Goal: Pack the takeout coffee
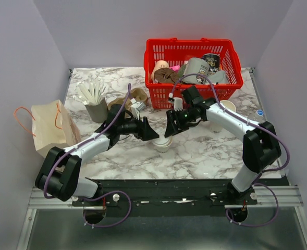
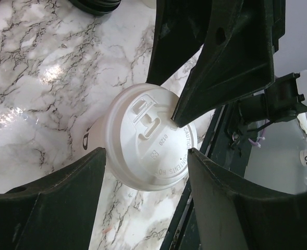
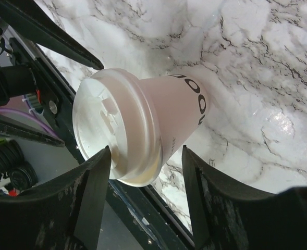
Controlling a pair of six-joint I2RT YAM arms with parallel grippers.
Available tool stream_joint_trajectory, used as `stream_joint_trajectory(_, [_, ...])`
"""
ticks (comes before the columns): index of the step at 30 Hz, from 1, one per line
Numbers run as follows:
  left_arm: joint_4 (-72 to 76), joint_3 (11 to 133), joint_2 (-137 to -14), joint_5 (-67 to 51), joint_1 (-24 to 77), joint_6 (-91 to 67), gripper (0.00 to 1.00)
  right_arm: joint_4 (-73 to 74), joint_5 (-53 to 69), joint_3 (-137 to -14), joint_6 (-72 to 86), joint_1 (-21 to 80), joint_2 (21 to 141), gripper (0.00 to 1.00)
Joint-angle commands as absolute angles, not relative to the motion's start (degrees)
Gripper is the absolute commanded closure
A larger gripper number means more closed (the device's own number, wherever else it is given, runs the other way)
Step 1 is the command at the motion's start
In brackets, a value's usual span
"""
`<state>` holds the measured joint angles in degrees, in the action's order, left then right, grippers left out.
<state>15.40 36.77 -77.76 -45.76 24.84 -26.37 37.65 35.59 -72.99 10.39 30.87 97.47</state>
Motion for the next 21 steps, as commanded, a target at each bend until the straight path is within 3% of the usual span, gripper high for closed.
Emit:
stream_joint_trajectory(1, [16.53,39.11,-78.48,-47.2,25.14,-25.22,0.28,38.67,35.15,-72.16,9.23,30.41,95.45,0.37])
stream_joint_trajectory(21, [13.89,40.25,-77.96,-46.32,25.14,-23.91,0.26,39.29,36.21,-71.19,8.53,30.32,94.13,0.43])
